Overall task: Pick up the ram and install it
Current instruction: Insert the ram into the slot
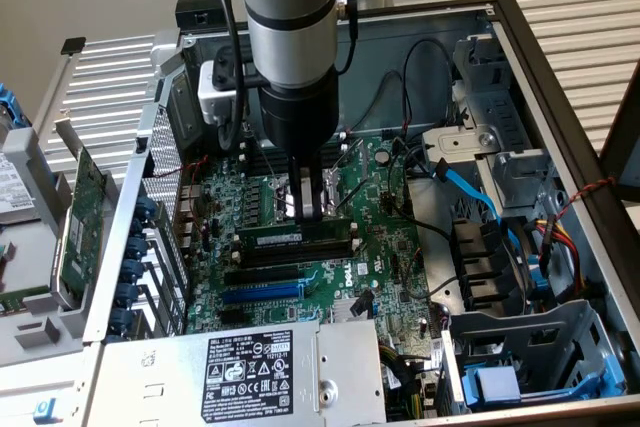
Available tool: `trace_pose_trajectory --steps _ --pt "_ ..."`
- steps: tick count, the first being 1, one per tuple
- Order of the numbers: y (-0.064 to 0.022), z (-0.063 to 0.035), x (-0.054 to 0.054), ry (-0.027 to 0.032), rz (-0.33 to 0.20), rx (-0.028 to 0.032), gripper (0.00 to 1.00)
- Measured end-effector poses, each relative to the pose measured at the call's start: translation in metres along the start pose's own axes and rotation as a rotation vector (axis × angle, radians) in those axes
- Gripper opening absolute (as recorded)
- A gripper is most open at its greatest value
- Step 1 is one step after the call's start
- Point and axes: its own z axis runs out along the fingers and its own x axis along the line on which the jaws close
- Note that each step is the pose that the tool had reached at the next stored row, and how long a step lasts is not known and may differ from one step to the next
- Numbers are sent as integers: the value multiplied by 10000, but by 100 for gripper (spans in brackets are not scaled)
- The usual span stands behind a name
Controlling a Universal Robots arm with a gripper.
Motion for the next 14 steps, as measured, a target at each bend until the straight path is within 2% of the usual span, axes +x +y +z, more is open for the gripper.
trace_pose_trajectory --steps 14 --pt "23 36 -1 -2 -3 90 14"
